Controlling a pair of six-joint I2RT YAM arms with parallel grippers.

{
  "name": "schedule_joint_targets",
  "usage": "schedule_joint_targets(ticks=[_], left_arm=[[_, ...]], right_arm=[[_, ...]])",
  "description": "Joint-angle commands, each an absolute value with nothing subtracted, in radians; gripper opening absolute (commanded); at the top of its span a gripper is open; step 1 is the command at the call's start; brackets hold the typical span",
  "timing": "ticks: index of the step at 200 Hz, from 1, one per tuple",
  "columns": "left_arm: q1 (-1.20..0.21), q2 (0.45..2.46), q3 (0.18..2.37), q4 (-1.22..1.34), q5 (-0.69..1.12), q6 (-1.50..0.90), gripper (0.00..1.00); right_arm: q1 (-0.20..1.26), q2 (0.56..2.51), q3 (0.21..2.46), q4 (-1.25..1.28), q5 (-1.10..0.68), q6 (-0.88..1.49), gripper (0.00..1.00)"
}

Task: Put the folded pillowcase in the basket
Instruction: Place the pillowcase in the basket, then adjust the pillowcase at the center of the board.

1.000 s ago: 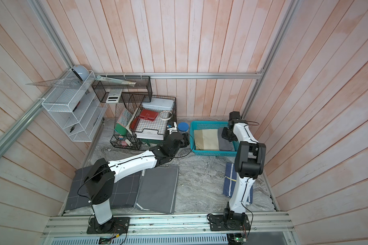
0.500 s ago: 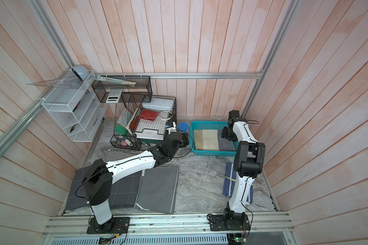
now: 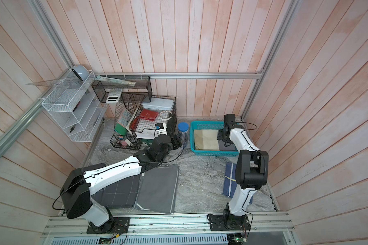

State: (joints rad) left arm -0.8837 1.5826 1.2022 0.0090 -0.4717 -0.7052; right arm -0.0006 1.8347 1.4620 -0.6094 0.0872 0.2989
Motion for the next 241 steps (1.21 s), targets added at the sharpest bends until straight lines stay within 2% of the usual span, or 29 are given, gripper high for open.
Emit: schedule_joint_targets(ticks=[1, 18, 37, 58, 87, 116, 141, 177, 205, 241], left_arm=[[-0.885, 1.489, 1.136, -0.024, -0.487, -0.696, 0.84], [-0.886, 1.408, 1.055, -0.032, -0.498, -0.696, 0.89], [-0.887, 1.325, 0.975, -0.058, -0.505, -0.704, 0.93], [-0.888, 1.220, 0.901, -0.101, -0.504, -0.703, 0.95], [-0.888, 1.068, 0.796, -0.159, -0.544, -0.703, 0.97], [-0.883, 0.966, 0.725, -0.257, -0.625, -0.711, 1.00], [-0.877, 0.911, 0.693, -0.361, -0.676, -0.727, 1.00], [-0.867, 0.795, 0.652, -0.524, -0.811, -0.824, 1.00], [-0.845, 0.705, 0.616, -0.576, -0.845, -0.875, 1.00], [-0.841, 0.674, 0.597, -0.590, -0.835, -0.885, 1.00]], right_arm=[[0.012, 1.798, 1.460, -0.678, 0.013, 0.309, 0.61], [0.058, 1.688, 1.353, -0.642, 0.034, 0.314, 0.68], [0.146, 1.543, 1.226, -0.600, 0.144, 0.306, 0.75], [0.209, 1.395, 1.107, -0.596, 0.203, 0.333, 0.76], [0.273, 1.217, 0.956, -0.597, 0.186, 0.393, 0.76], [0.438, 1.141, 0.888, -0.639, 0.179, 0.467, 0.76], [0.692, 1.171, 0.885, -0.641, 0.212, 0.513, 0.76], [1.016, 1.325, 0.927, -0.628, 0.273, 0.524, 0.79], [1.137, 1.453, 0.963, -0.628, 0.267, 0.516, 0.80], [1.204, 1.607, 1.013, -0.637, 0.224, 0.492, 0.80]])
